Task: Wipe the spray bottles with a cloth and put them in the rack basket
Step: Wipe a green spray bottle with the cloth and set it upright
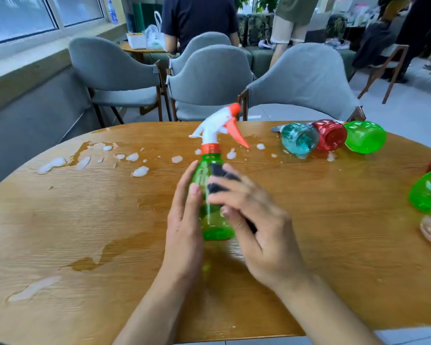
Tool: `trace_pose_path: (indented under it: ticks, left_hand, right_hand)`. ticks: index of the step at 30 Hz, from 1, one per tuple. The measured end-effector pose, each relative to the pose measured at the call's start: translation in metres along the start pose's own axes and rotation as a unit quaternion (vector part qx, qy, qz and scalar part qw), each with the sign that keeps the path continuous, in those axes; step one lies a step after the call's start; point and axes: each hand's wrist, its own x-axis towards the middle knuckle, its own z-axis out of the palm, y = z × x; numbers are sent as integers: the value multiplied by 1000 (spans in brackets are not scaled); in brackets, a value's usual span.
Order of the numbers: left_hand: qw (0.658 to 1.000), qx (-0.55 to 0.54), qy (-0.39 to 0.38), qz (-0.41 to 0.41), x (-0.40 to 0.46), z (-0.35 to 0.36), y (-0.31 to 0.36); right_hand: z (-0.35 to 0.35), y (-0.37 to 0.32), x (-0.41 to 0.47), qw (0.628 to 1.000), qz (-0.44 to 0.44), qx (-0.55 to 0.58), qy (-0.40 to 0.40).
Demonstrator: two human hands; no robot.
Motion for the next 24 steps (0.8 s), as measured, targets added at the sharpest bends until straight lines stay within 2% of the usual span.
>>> trace_pose_path:
  ticks: [3, 5, 7, 9, 11, 14, 17, 21, 23, 24]
  left_hand:
    - [998, -39, 41, -26, 9, -14, 5]
    - [997, -40, 61, -27, 13, -21, 8]
    - [998, -11, 59, -9, 15, -22, 7]
    - [999, 30, 25, 16, 11, -16, 4]
    - [998, 56, -19, 32, 5, -6, 2]
    - [996, 62, -53, 36, -2, 3, 1]
    - [999, 37, -10, 18, 3, -4, -1]
    - [999, -33, 32, -26, 12, -22, 4]
    - [999, -29, 29, -24, 16, -27, 5]
    - [1000, -13, 17, -13, 15, -26, 6]
  right_hand:
    - [8, -8, -13, 995, -36, 37, -85]
    - [7, -14, -16, 991, -19, 91, -97]
    - [1, -17, -11, 991, 10, 123, -42]
    - [-7, -16, 0, 995, 12, 90, 39]
    - [-13, -11, 12, 997, 2, 38, 73]
    - [-11, -2, 15, 999, 2, -3, 34]
    - [-1, 0, 4, 1000, -11, 2, -18]
    - [10, -11, -14, 991, -31, 66, -109]
    - [8, -18, -14, 988, -8, 116, -104]
    - [5, -21, -11, 989, 4, 131, -73]
